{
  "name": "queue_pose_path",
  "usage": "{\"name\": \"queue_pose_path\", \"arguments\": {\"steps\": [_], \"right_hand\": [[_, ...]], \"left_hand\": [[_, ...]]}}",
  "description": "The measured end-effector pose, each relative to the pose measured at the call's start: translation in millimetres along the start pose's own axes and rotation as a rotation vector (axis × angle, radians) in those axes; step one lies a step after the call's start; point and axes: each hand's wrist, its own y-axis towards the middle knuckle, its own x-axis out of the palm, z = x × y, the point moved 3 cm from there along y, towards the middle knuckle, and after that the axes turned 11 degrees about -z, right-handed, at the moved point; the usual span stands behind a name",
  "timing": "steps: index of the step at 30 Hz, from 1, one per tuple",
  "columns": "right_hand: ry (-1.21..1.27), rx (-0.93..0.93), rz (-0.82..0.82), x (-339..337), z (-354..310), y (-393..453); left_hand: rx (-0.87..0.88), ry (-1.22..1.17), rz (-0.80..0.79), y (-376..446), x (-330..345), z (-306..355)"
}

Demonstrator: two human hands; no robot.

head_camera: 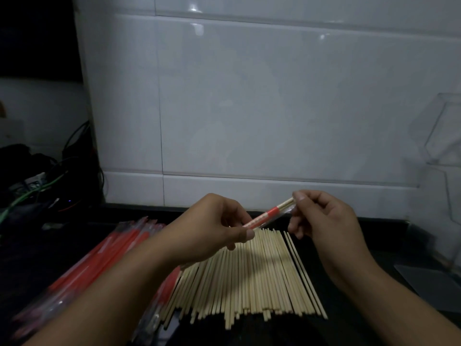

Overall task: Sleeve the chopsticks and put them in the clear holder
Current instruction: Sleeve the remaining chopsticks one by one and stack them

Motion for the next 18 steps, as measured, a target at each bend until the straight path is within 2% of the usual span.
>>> {"name": "queue_pose_path", "arguments": {"steps": [5, 12, 16, 18], "right_hand": [[0.002, 0.022, -0.034, -1, 2, -2], [0.203, 0.105, 0.037, -15, 2, 4], [0.365, 0.128, -0.050, -8, 1, 4], [0.280, 0.169, -0.181, 2, 2, 1]], "left_hand": [[-0.003, 0.005, -0.014, 1, 3, -1], [-0.014, -0.004, -0.026, 0, -3, -2], [0.031, -0.120, 0.144, 3, 4, 2], [0.033, -0.261, 0.223, 5, 14, 4]]}}
